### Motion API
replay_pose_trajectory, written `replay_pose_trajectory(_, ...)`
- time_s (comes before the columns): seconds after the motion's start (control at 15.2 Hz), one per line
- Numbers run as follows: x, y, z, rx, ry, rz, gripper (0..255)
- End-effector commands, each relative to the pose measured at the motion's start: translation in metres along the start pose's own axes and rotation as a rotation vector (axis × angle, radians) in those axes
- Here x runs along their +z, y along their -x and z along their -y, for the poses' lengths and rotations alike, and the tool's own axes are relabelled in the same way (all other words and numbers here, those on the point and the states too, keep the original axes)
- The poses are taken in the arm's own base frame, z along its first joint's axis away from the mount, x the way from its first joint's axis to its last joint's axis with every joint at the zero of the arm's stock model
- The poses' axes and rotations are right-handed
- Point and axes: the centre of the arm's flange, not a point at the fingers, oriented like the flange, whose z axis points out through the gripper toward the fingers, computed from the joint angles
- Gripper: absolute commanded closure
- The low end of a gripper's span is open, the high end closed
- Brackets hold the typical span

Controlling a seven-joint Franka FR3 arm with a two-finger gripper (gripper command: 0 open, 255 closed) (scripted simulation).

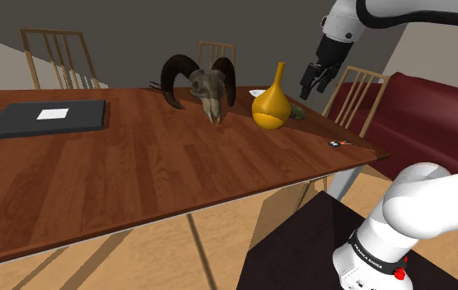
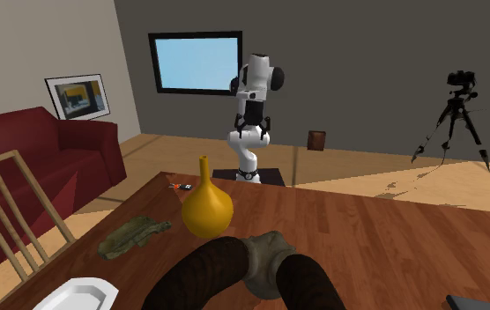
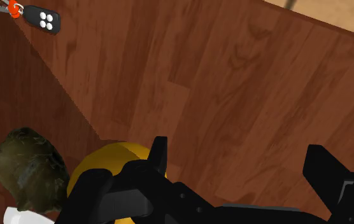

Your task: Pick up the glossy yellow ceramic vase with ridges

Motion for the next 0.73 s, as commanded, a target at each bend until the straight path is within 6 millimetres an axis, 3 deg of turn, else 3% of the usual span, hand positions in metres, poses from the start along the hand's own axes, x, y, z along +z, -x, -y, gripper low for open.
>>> replay_pose_trajectory(0.0, 0.0, 0.0, 0.0, 0.0, 0.0, 0.0, 0)
replay_pose_trajectory(0.66, 0.0, -0.114, -0.082, 0.006, -0.045, 0.036, 0)
